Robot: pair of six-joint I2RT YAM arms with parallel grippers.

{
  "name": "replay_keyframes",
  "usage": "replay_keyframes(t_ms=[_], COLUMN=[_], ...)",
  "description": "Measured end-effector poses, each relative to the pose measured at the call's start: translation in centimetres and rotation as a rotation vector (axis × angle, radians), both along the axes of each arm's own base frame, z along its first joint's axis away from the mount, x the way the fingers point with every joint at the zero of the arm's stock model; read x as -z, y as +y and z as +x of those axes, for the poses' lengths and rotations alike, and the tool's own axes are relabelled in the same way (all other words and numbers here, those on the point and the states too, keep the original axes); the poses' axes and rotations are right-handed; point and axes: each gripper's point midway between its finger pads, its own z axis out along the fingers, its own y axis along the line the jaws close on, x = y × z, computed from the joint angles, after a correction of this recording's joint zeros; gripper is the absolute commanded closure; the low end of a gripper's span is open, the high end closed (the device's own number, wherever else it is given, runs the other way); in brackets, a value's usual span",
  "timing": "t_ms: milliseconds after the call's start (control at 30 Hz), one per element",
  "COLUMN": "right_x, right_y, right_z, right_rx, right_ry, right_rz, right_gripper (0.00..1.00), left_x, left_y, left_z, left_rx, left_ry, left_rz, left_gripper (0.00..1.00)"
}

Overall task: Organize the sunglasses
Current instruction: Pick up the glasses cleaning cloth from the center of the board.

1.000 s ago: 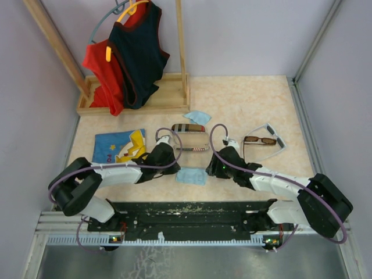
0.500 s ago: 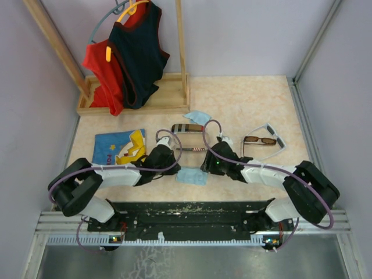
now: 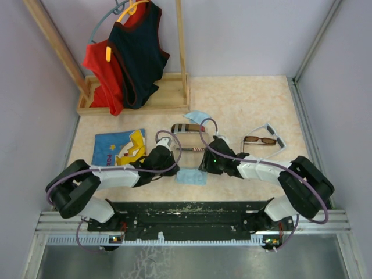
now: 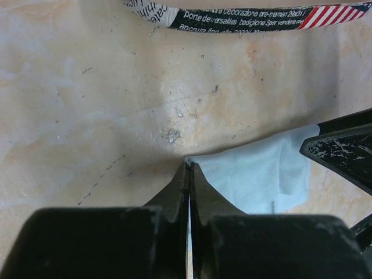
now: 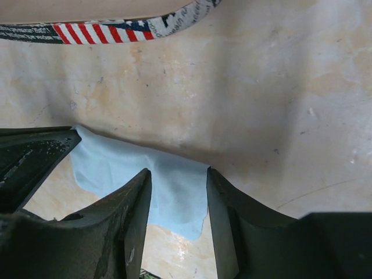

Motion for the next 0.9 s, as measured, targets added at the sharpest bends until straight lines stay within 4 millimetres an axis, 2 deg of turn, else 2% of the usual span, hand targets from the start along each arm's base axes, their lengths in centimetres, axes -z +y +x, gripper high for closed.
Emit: replay_keyframes(t_ms=[200, 367, 500, 633, 900], right_x=[0.0, 0.1, 0.3, 0.6, 0.8], right_y=[0.7, 0.7, 0.6, 0.4, -0.4], right_z=[0.0, 0.0, -0.1, -0.1, -0.4], right_rx=[-0.019, -0.019, -0.019, -0.016, -0.018], right_ry=[0.013, 0.016, 0.019, 0.023, -0.009], right_rz=[0.02, 0.017, 0.012, -0.001, -0.009], right_gripper=[0.59, 0.67, 0.79, 1.0, 1.0], left_x=[0.0, 0.0, 0.0, 0.0, 0.0], left_y=[0.0, 0.0, 0.0, 0.0, 0.4], left_z=[-0.1, -0.1, -0.1, -0.1, -0.6], left_rx=[0.002, 0.005, 0.009, 0.011, 0.02], left_ry=[-0.001, -0.002, -0.003, -0.004, -0.004], left_rz=[0.0, 0.001, 0.003, 0.004, 0.004], left_gripper=[1.0, 1.0, 1.0, 1.0, 1.0])
